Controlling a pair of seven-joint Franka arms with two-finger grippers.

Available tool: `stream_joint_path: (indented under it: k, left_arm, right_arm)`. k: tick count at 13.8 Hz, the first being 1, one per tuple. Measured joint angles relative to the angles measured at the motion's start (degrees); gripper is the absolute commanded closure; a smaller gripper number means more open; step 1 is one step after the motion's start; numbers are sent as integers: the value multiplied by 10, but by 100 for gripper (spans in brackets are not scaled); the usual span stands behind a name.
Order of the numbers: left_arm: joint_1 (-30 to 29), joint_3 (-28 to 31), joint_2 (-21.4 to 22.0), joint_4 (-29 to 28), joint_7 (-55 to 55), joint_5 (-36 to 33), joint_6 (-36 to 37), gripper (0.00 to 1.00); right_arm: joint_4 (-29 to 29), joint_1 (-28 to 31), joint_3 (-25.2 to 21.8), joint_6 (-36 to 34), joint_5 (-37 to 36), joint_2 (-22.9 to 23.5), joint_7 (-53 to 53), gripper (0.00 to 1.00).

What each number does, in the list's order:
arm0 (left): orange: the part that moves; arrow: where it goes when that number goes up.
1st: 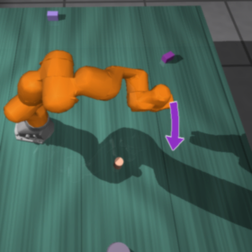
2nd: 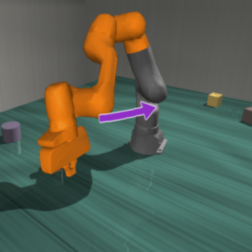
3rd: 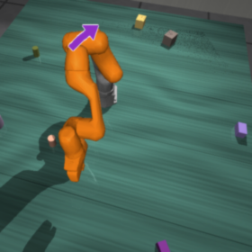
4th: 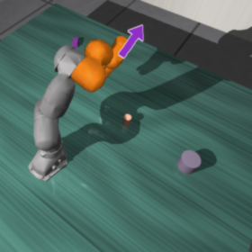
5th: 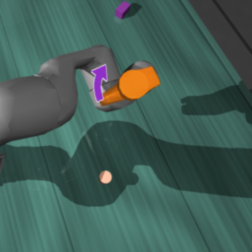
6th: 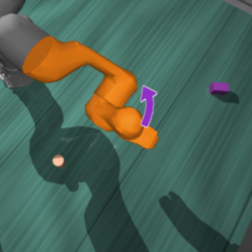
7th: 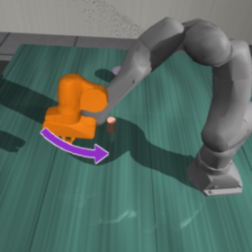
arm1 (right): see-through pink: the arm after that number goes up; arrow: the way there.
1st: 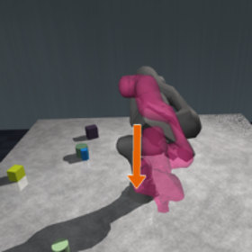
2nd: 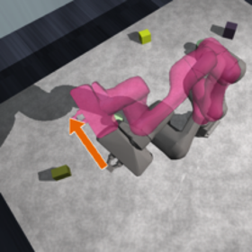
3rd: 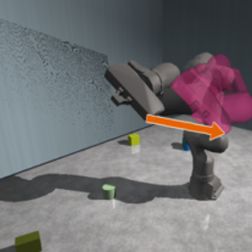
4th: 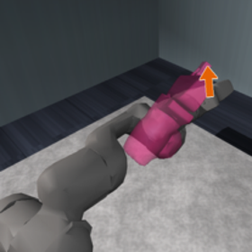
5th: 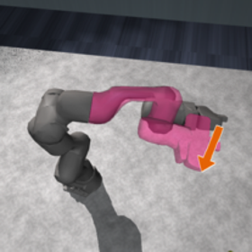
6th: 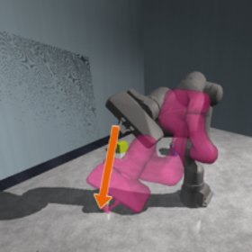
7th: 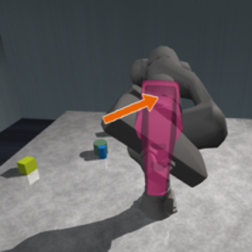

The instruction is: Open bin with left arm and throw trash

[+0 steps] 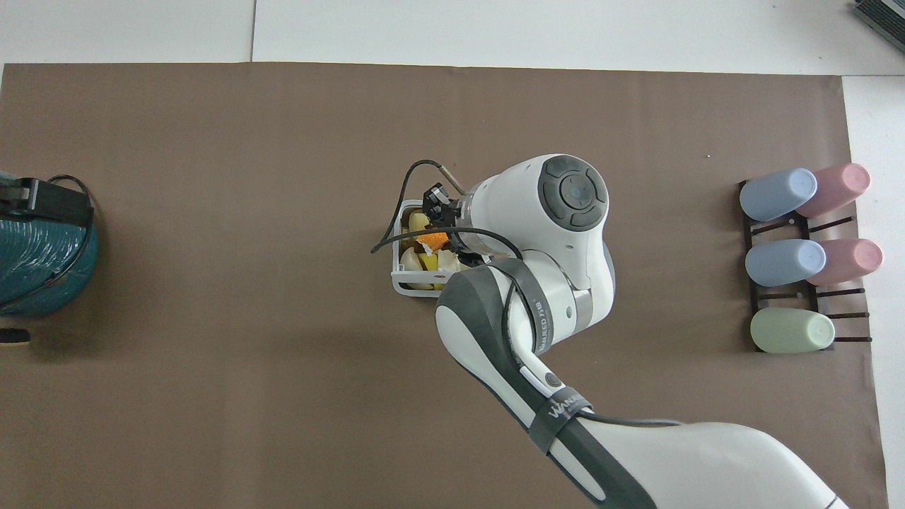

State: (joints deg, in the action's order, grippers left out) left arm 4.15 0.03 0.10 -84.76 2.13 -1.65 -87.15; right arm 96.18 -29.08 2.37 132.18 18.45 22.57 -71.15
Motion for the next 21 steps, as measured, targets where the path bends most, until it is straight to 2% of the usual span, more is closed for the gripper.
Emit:
stream_joint_path:
  k: [3,4,5,6,7,9,10,15,19,21]
  left_arm:
    - [-4,0,0,-1,0,6,0,0]
    - [-6,0,0,-1,0,9,0,0]
    - [-8,0,0,-3,0,10,0,0]
    - [-9,0,0,-3,0,10,0,0]
    - [-9,0,0,-3,0,10,0,0]
    - [-9,0,0,-4,0,10,0,0]
    - [-9,0,0,-4,0,10,0,0]
    - [-9,0,0,-4,0,10,0,0]
    - [-9,0,0,-4,0,10,-1,0]
    - [-9,0,0,-4,0,10,-1,0]
  right_arm:
    - [1,-3,-1,7,0,12,-4,100]
    - [3,-3,-1,7,0,13,-4,93]
    - [4,-3,-2,7,0,14,-4,70]
    - [5,-2,-2,7,0,14,-4,53]
    - [6,-1,-2,7,0,14,-4,30]
    - [5,-1,-2,7,0,14,-4,8]
    - [4,0,-2,7,0,14,-4,0]
    - [-14,2,-2,-9,0,-4,-4,0]
    - [-29,11,-12,-68,-8,-58,-4,0]
    - [-31,35,-14,-104,-59,-87,22,0]
